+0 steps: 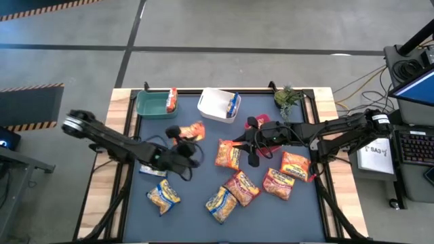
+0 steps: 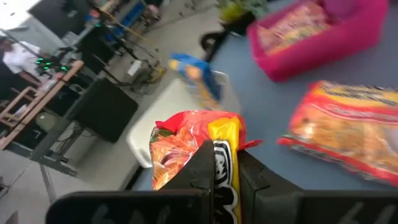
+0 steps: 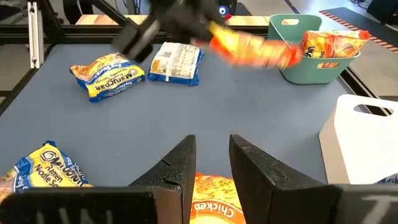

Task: Sort Maruchan noodles
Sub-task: Put the orange noodle pack into the green bin

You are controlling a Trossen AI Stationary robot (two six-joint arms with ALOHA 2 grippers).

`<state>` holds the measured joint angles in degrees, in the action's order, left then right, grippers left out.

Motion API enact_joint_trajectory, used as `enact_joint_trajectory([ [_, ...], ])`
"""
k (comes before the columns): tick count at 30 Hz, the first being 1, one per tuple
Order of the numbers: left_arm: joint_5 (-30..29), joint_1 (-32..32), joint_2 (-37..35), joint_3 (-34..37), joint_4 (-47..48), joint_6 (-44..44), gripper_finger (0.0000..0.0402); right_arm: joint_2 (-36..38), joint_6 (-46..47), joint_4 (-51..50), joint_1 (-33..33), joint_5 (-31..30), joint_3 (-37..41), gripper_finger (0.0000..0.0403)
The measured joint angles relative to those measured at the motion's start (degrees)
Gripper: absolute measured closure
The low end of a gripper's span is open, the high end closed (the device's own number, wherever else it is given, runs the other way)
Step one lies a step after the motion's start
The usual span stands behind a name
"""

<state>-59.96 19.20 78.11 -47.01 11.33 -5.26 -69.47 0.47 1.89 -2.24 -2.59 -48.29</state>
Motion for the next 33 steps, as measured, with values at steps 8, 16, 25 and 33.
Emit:
enact_joint_trajectory([
  [8,-4.2,-3.4,-21.1,11.5,-13.4,10.7,0.0398,0.0,0.0,0.1,0.0,0.0,0.0,0.0317],
  [16,1.9,-14.8,-33.5,23.9,-38.2,20.8,0.0397,0.0,0.0,0.1,0.0,0.0,0.0,0.0317],
  [25,15.2,-32.2,-34.2,30.6,-49.0,16.4,0.0396,0.0,0.0,0.1,0.0,0.0,0.0,0.0317],
  [33,20.2,-44.9,-30.0,31.1,-49.6,13.9,0.0396,0.0,-0.1,0.0,0.0,0.0,0.0,0.0317],
])
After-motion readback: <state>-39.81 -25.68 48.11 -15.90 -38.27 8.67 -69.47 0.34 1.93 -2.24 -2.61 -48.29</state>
